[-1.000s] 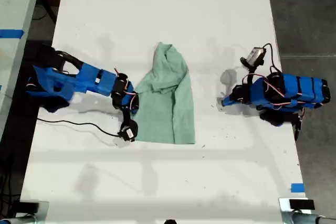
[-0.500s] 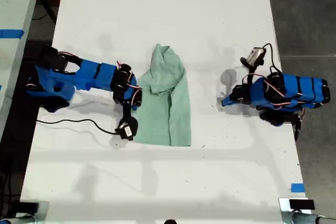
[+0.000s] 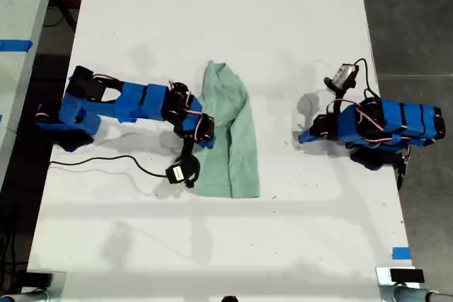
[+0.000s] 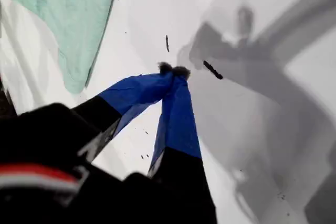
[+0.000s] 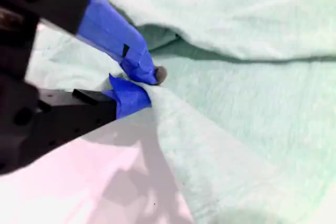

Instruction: Fold t shirt

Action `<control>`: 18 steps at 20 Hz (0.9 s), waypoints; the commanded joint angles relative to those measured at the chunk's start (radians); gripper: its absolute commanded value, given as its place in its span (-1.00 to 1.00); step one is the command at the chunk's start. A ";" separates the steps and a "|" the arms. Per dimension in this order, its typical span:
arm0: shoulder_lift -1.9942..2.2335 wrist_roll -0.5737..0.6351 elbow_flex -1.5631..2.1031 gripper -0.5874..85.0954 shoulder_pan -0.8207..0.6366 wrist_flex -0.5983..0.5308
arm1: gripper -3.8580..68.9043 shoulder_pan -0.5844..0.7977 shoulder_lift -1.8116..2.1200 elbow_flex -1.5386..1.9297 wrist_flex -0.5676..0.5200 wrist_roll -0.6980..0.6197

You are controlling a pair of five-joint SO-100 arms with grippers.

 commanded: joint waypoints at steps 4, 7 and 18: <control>-0.043 0.103 -0.051 -0.99 -0.029 -0.249 | -0.97 -0.005 0.011 0.034 0.017 0.002; -0.101 0.117 -0.049 -0.99 -0.023 -0.301 | -0.97 -0.005 0.011 0.034 0.017 0.000; 0.060 0.147 -0.025 -0.72 -0.005 -0.241 | -0.98 -0.006 0.011 0.032 0.017 0.000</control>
